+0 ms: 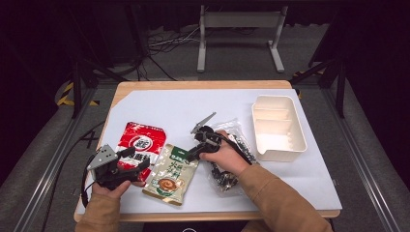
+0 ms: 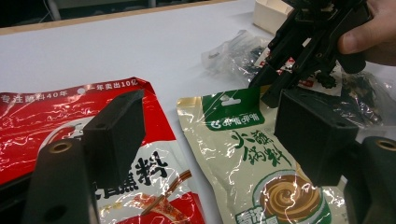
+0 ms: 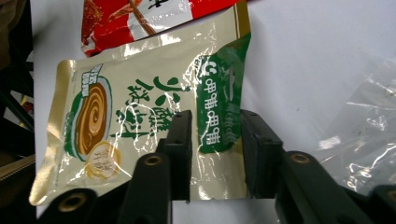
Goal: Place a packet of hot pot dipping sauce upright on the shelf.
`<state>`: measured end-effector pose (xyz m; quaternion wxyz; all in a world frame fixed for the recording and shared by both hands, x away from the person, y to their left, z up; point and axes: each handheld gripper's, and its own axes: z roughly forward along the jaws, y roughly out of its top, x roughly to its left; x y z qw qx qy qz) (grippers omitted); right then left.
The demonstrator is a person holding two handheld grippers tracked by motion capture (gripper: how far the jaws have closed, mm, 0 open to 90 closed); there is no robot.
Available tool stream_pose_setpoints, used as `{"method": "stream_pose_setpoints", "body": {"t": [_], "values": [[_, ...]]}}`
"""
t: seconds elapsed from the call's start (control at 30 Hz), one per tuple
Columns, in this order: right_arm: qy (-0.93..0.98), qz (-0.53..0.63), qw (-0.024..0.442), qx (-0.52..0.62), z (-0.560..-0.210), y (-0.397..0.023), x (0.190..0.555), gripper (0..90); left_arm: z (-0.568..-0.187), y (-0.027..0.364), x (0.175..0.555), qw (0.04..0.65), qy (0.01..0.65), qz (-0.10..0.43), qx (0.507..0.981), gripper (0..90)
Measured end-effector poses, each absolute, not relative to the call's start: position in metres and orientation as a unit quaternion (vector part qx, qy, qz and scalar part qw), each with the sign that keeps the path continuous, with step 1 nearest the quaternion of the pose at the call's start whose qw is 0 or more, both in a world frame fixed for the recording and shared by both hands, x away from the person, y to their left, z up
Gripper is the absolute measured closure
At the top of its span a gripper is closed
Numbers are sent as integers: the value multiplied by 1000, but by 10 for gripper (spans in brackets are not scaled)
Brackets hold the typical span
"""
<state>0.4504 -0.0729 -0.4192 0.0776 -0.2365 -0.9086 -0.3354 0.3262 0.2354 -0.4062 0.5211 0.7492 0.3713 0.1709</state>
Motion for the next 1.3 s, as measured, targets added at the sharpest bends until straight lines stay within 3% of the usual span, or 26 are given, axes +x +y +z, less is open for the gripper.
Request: {"method": "stream_pose_setpoints", "body": {"t": [0.17, 0.37, 0.83, 1.3], "values": [[-917, -318, 70, -230, -421, -71, 451, 809, -406, 235, 326, 519, 372, 172, 750, 248], [-926, -303, 57, -219, -423, -69, 450, 890, -406, 235, 326, 520, 375, 171, 748, 249], [-928, -316, 32, -195, -405, -69, 442, 900, -406, 236, 326, 519, 379, 174, 746, 252], [-919, -361, 30, -154, -358, -70, 422, 900, -406, 241, 325, 523, 388, 178, 737, 253]]}}
